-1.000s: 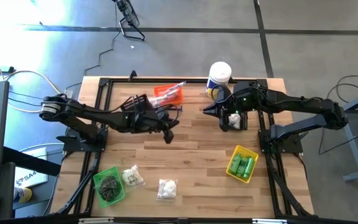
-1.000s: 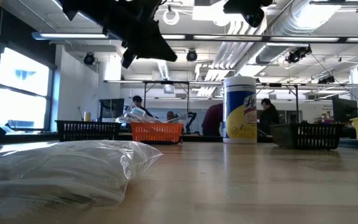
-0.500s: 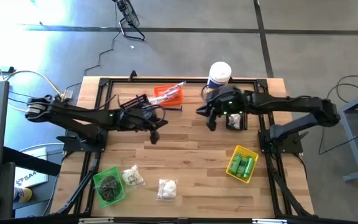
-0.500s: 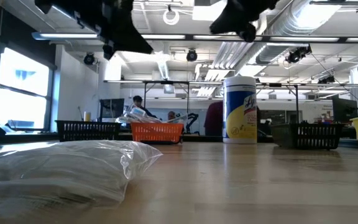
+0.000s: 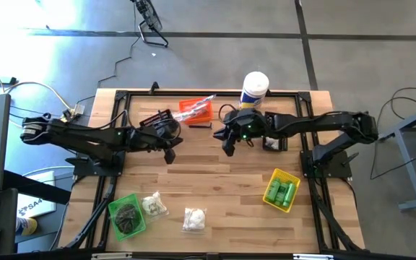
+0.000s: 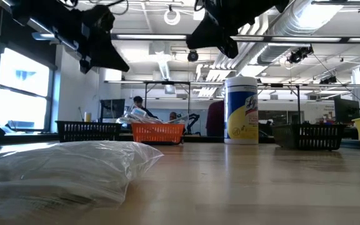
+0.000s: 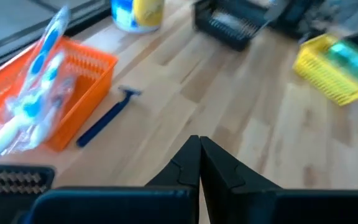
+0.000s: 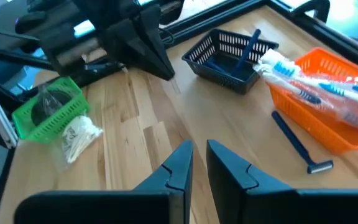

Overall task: Pick & Place Travel size toiletries
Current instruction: Adjust the left black bin

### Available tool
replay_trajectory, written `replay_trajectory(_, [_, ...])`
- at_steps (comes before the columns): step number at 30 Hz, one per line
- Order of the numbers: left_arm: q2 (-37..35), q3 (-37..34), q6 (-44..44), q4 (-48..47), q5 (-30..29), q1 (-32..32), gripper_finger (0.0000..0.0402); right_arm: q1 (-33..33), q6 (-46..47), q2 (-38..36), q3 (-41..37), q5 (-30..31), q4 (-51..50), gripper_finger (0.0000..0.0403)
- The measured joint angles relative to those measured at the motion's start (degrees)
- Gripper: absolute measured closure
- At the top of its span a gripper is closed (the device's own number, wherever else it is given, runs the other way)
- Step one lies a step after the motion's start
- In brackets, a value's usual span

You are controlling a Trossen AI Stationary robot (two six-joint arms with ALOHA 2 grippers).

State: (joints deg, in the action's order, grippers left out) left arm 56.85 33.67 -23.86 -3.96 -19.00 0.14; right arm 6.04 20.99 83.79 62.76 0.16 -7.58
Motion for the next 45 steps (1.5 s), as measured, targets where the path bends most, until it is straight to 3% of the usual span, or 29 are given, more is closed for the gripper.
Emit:
replay_trajectory(6, [4.7,-0.04,-0.02,0.05,0.84,5.38,0.0401,-0.61,2.28,-0.94,-0.04,1.69,-0.29,0.0365])
replay_trajectory(11, [9.98,-0.04,0.33,2.81,6.35,10.78,0.0401,-0.9,2.81,-1.55,-0.04,1.21,0.16,0.0365])
replay_trajectory(16, [16.64,-0.02,1.37,11.7,12.03,14.7,0.0401,-0.8,2.78,-1.55,-0.04,0.33,1.06,0.0365])
replay_trajectory(25, [23.51,0.04,1.6,17.86,11.58,16.48,0.0401,-0.81,1.34,-1.91,-0.04,-0.79,3.65,0.0365])
replay_trajectory(37, [34.55,8.41,4.07,14.72,9.39,19.42,0.0401,-0.86,1.42,-6.64,-0.04,-3.13,6.27,0.0364])
replay_trajectory(45, [36.75,10.3,3.92,14.67,7.72,22.26,0.0401,-1.71,1.46,-11.68,-0.04,-1.4,6.16,0.0365])
